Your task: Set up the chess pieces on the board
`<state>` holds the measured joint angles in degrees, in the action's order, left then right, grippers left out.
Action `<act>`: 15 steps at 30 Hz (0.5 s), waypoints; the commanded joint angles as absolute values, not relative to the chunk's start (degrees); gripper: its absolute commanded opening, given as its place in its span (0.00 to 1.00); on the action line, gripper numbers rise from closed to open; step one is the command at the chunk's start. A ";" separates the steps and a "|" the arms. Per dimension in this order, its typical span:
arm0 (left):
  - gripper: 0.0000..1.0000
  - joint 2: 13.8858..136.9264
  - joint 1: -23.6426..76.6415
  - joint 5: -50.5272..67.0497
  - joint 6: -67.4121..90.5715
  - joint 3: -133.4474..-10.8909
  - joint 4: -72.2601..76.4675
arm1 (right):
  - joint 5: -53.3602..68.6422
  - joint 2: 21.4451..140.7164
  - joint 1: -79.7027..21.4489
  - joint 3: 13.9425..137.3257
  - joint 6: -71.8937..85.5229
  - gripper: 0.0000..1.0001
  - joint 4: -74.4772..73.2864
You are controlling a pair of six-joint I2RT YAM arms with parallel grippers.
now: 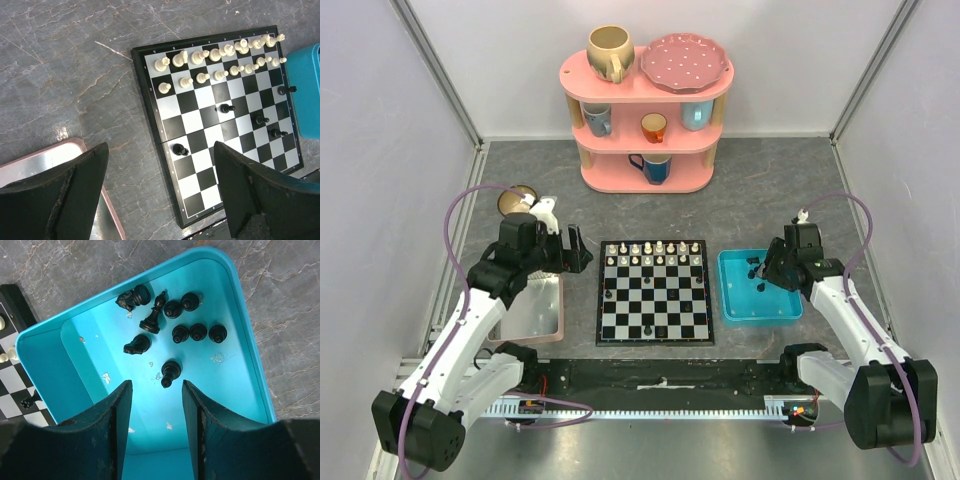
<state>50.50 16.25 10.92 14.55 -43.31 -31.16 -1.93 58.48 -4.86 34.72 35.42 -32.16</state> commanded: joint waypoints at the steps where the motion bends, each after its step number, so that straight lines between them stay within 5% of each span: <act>1: 0.91 48.87 16.79 15.37 15.64 -43.68 -31.03 | -0.17 58.97 -4.75 34.19 36.30 0.52 -31.73; 15: 0.91 50.18 17.40 15.12 15.29 -41.66 -30.68 | -1.05 59.94 -4.83 32.35 36.83 0.45 -31.29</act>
<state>50.11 16.97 12.78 14.90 -41.91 -31.31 -1.28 59.18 -4.86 33.08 36.23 -32.14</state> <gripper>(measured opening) 0.913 0.450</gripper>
